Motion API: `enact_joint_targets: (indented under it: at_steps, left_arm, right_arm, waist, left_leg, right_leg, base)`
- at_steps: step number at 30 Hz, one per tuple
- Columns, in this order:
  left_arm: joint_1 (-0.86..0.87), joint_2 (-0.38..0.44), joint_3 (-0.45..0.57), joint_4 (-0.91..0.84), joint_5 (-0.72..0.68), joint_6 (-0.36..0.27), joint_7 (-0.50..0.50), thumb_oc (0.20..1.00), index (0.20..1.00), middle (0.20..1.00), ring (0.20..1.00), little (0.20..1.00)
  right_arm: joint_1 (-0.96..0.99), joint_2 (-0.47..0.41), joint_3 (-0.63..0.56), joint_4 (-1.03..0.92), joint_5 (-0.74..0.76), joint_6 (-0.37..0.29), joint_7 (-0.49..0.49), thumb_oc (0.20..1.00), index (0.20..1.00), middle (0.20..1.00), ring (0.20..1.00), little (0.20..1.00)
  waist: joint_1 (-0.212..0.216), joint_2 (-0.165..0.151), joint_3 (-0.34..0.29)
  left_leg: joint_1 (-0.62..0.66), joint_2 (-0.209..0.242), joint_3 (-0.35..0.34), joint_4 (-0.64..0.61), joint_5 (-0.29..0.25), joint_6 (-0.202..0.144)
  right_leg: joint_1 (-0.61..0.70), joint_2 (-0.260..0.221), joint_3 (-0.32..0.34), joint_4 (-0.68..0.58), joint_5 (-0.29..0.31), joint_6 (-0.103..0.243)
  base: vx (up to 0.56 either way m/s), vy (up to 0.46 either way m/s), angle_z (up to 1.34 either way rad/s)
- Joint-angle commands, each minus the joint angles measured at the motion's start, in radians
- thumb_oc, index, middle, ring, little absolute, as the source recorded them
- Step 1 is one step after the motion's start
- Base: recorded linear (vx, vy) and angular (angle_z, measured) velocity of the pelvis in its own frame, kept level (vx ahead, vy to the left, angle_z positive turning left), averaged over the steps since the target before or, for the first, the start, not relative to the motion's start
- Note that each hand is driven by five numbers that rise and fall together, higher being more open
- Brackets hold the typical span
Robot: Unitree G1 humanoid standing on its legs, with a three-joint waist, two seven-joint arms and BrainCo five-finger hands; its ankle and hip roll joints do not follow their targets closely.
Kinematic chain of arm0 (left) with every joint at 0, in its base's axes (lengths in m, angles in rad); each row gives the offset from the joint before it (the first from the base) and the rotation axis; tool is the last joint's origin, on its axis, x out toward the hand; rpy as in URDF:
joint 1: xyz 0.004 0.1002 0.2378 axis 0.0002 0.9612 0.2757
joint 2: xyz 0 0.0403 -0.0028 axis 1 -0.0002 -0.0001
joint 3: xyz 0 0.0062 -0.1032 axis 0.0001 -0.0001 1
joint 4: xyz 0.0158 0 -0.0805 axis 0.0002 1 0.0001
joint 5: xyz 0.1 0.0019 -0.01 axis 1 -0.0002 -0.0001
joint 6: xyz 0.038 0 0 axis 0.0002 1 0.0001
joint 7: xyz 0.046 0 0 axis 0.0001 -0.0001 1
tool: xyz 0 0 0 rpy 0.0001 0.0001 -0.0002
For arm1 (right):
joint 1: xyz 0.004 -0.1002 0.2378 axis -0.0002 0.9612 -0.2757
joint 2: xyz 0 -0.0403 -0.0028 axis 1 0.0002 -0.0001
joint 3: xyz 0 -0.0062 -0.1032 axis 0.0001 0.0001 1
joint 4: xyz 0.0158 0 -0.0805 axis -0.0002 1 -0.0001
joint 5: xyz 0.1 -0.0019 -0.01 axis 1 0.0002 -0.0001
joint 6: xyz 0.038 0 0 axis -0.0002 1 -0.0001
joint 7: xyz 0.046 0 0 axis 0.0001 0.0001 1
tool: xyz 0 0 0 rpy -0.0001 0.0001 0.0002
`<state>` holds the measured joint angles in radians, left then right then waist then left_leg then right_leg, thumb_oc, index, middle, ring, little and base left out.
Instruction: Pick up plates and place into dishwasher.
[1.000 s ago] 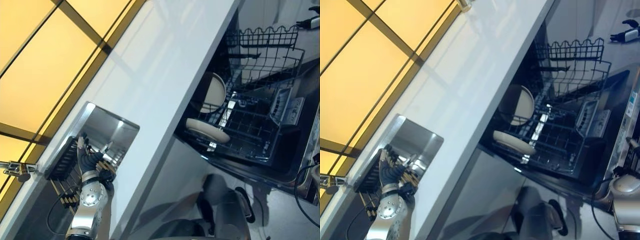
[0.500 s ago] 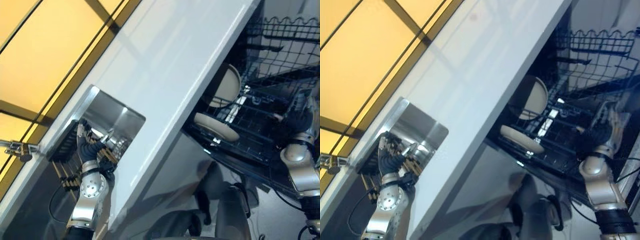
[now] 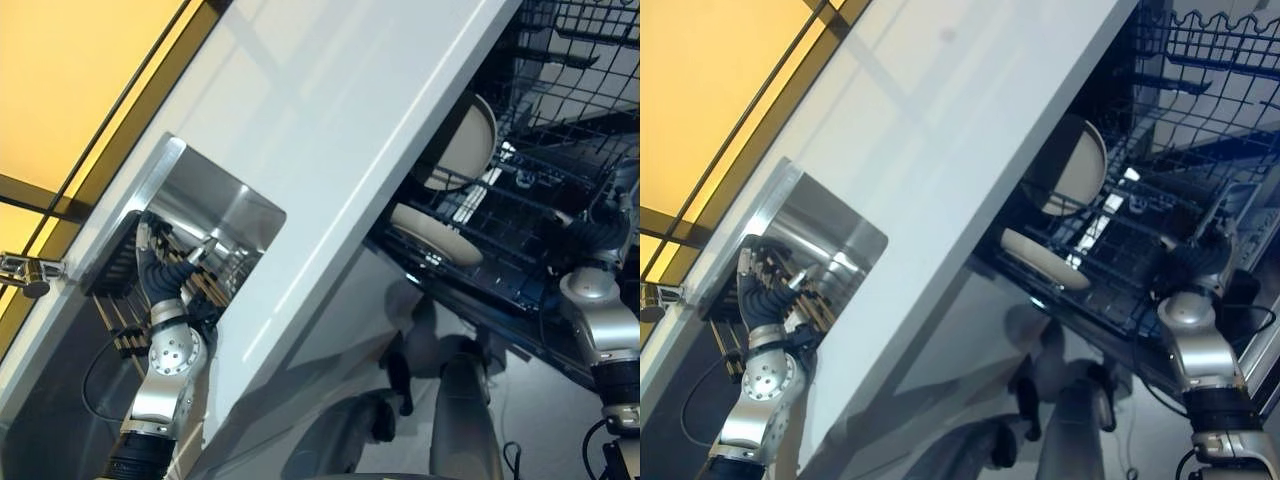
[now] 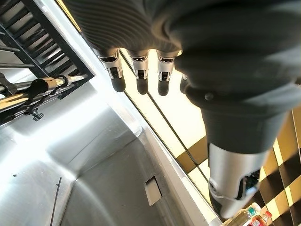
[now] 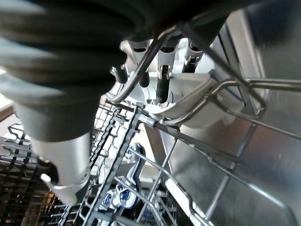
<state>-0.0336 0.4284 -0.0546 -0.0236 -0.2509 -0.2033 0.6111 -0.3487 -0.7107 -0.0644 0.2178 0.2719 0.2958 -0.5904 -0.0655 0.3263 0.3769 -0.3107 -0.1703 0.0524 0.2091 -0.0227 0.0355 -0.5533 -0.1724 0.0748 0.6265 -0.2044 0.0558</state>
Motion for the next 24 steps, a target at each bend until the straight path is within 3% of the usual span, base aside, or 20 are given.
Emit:
enact_joint_targets:
  at_steps: [1, 7, 11, 24]
  left_arm:
    - [-0.027, -0.025, -0.050, 0.036, 0.022, 0.015, 0.040, 1.000, 1.000, 1.000, 1.000, 1.000]
    - [-0.056, -0.018, -0.062, 0.053, 0.024, 0.006, 0.056, 1.000, 1.000, 1.000, 1.000, 1.000]
    - [-0.086, -0.009, -0.070, 0.089, 0.025, -0.018, 0.060, 1.000, 1.000, 1.000, 1.000, 1.000]
    - [-0.165, 0.091, -0.065, 0.156, -0.009, -0.046, 0.008, 1.000, 1.000, 1.000, 1.000, 1.000]
  right_arm:
    - [-0.075, 0.085, 0.117, 0.033, 0.167, -0.034, 0.172, 1.000, 1.000, 1.000, 1.000, 1.000]
    - [-0.139, 0.133, 0.231, -0.100, 0.282, -0.160, 0.462, 1.000, 1.000, 1.000, 1.000, 1.000]
    - [-0.182, 0.190, 0.331, -0.176, 0.250, -0.221, 0.611, 1.000, 1.000, 1.000, 1.000, 1.000]
    - [-0.411, 0.277, 0.536, -0.326, 0.295, -0.261, 0.917, 1.000, 1.000, 1.000, 1.000, 1.000]
  waist:
    - [0.029, 0.000, 0.082]
    - [0.034, -0.012, 0.094]
    - [0.042, -0.029, 0.096]
    - [0.118, -0.103, 0.072]
  left_leg:
    - [-0.096, -0.025, 0.009, 0.086, -0.025, -0.013]
    - [-0.111, -0.024, -0.001, 0.091, -0.021, -0.014]
    - [-0.123, -0.024, -0.007, 0.100, -0.024, -0.014]
    - [-0.117, -0.010, -0.043, 0.122, -0.036, 0.002]
  right_leg:
    - [0.009, 0.019, 0.024, -0.199, 0.141, 0.012]
    - [0.003, 0.019, 0.014, -0.201, 0.139, 0.015]
    - [0.002, 0.016, 0.004, -0.209, 0.136, 0.021]
    - [0.067, 0.008, -0.056, -0.258, 0.149, 0.024]
  base:
    - [0.00, 0.000, 0.00]
    - [-0.02, -0.022, -0.03]
    - [-0.04, -0.052, -0.02]
    - [-0.02, -0.092, 0.07]
